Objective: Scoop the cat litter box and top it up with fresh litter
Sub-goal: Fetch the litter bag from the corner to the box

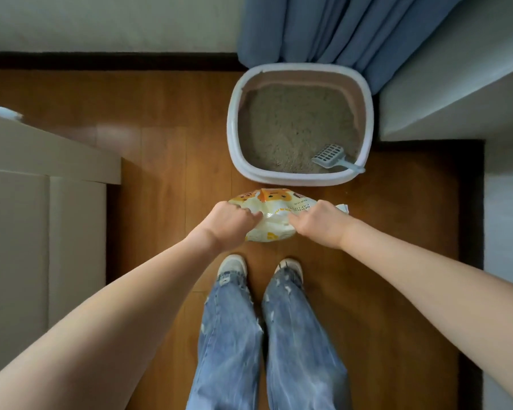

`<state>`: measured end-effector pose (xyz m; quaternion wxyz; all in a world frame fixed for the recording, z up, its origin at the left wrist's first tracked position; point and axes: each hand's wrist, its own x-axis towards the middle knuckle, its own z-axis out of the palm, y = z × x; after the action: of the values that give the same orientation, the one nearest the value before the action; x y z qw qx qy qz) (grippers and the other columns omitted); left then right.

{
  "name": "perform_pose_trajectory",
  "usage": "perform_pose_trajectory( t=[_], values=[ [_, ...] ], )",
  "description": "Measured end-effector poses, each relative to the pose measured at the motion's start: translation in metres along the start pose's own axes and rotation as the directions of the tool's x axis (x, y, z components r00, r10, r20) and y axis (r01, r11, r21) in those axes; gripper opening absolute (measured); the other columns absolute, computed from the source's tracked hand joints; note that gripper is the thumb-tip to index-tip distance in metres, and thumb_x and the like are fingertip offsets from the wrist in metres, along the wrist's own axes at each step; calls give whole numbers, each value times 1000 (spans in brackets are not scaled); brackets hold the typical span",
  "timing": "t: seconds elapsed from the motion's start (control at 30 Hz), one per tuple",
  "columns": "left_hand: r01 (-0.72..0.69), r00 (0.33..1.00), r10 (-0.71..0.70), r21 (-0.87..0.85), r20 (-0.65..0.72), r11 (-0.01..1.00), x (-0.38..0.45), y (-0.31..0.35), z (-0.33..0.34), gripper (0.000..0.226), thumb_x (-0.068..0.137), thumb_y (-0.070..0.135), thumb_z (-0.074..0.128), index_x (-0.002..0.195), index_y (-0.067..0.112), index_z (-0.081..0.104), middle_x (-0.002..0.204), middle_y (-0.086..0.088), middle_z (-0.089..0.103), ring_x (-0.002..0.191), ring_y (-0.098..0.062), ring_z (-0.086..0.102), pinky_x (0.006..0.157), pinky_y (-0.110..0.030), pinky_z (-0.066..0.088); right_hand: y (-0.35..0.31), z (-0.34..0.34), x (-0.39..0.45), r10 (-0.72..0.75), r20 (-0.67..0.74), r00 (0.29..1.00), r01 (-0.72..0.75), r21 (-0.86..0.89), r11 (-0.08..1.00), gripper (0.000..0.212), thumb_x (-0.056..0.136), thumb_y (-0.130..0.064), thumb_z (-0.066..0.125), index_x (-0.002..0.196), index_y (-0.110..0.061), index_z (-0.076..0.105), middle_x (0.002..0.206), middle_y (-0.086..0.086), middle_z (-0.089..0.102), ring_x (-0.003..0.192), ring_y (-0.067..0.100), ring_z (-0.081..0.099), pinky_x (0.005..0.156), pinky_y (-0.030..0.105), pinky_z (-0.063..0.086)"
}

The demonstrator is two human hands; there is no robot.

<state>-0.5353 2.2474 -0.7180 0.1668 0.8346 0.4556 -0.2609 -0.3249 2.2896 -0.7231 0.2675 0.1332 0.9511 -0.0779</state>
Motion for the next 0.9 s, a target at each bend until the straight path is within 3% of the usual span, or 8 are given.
perform_pose_trajectory(
  t=[0.07, 0.13, 0.23, 0.3, 0.47, 0.63, 0.77, 0.9],
  values=[
    [10, 999, -9, -18, 32, 1000, 15, 3, 19, 39, 85, 2, 45, 122, 16, 49, 94, -1, 66, 82, -26, 64, 58, -30, 33, 0, 23, 16, 13, 88, 996, -16, 31, 999, 37, 96, -4, 41, 133, -7, 42, 105, 3, 66, 89, 21, 66, 61, 29, 38],
    [25, 999, -24, -34, 28, 999, 29, 3, 36, 39, 86, 2, 45, 122, 16, 48, 93, -1, 66, 80, -26, 64, 57, -30, 35, 4, 38, 27, 81, 79, 994, -87, 76, 993, 37, 96, -6, 39, 133, -8, 43, 111, 5, 65, 95, 23, 65, 66, 31, 44],
    [31, 998, -33, -26, -50, 999, 45, -8, 45, 39, 88, 6, 44, 125, 17, 46, 93, -1, 65, 79, -26, 64, 56, -31, 35, 16, 56, 37, 135, -115, 984, -124, 95, 988, 29, 68, -2, 72, 96, -7, 67, 67, 3, 65, 54, 20, 63, 44, 27, 43],
    [17, 998, -18, -17, -66, 1000, 47, -15, 42, 38, 88, 7, 45, 125, 17, 47, 92, -2, 65, 78, -27, 65, 56, -31, 35, 21, 58, 40, 90, -155, 984, -77, 86, 993, 30, 52, 0, 81, 79, -8, 70, 49, 0, 57, 36, 18, 54, 35, 21, 36],
    [33, 998, -33, -3, -49, 999, 47, -12, 40, 34, 90, 6, 46, 122, 16, 49, 89, -1, 66, 73, -27, 63, 56, -30, 35, 23, 57, 36, 107, -175, 979, -98, 55, 994, 31, 63, -7, 81, 92, -8, 70, 56, 0, 62, 42, 17, 59, 38, 23, 39],
    [68, 996, -68, -6, -52, 998, 44, -13, 39, 28, 89, 1, 48, 116, 12, 49, 90, -2, 65, 72, -25, 60, 53, -30, 33, 19, 55, 34, 199, -252, 947, -166, 146, 975, 54, 39, 11, 82, 92, 2, 70, 45, 2, 52, 33, 21, 51, 33, 24, 39],
    [81, 982, -85, -29, -166, 996, 33, -10, 46, 28, 76, 1, 68, 100, 11, 56, 76, -1, 63, 62, -21, 53, 50, -28, 30, 11, 62, 33, 264, -316, 911, -198, 227, 954, 52, 48, 12, 81, 99, 4, 69, 55, 8, 61, 45, 25, 60, 37, 30, 49],
    [64, 931, -97, -103, -352, 993, 26, -6, 55, 38, 63, 3, 81, 94, 7, 60, 73, -5, 62, 62, -24, 56, 52, -28, 33, 6, 60, 33, 393, -457, 798, -244, 351, 904, 29, 76, 5, 51, 99, 3, 68, 74, 15, 67, 65, 32, 66, 57, 39, 56]
  ],
)
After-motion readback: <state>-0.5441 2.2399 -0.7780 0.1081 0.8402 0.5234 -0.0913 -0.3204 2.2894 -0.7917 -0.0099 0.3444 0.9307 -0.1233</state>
